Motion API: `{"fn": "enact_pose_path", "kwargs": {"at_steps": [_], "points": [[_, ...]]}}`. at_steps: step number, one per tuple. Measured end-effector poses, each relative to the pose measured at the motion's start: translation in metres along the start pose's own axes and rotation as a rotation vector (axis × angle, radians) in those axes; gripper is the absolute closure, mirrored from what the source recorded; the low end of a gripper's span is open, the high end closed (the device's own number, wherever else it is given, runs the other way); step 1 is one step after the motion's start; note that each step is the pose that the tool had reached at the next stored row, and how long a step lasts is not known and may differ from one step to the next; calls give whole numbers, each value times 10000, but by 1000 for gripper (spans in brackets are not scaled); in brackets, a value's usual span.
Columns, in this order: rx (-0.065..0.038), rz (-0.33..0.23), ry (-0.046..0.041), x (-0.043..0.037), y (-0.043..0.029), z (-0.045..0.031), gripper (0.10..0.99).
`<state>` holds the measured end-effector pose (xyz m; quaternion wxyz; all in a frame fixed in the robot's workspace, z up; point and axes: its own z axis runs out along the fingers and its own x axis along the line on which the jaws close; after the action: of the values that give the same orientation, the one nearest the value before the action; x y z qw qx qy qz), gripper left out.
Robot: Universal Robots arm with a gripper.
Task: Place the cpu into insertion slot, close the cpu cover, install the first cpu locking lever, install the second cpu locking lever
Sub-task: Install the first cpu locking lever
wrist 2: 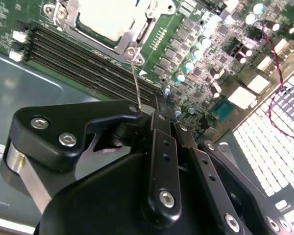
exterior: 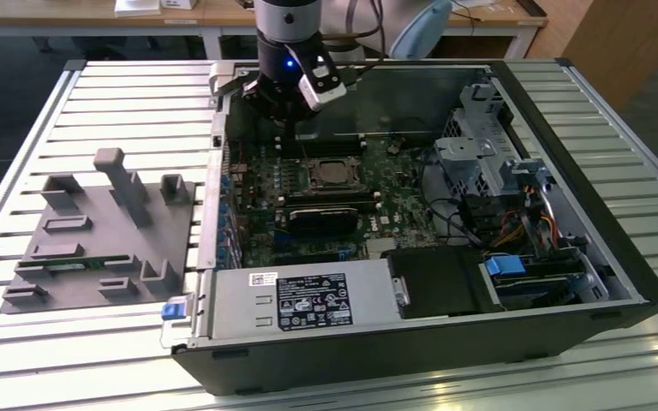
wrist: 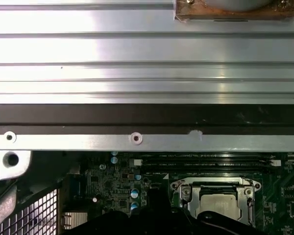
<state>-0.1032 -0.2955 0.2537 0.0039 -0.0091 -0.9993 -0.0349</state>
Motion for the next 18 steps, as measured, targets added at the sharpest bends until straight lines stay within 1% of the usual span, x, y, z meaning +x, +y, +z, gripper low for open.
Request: {"fn": "enact_pose_path", "kwargs": {"at_steps": [3, 6, 11, 12, 13, 14, 17, 18], "points": [[0, 1, 12, -83, 1, 1, 980], [0, 3, 44, -209, 6, 4, 980], [1, 9, 121, -435, 16, 16, 980], [1, 8, 129, -471, 17, 19, 980], [-21, 7, 132, -492, 17, 21, 980], [-79, 7, 133, -497, 17, 22, 980], [-384, 4, 136, -498, 15, 33, 980], [-446, 2, 134, -498, 13, 41, 980]]}}
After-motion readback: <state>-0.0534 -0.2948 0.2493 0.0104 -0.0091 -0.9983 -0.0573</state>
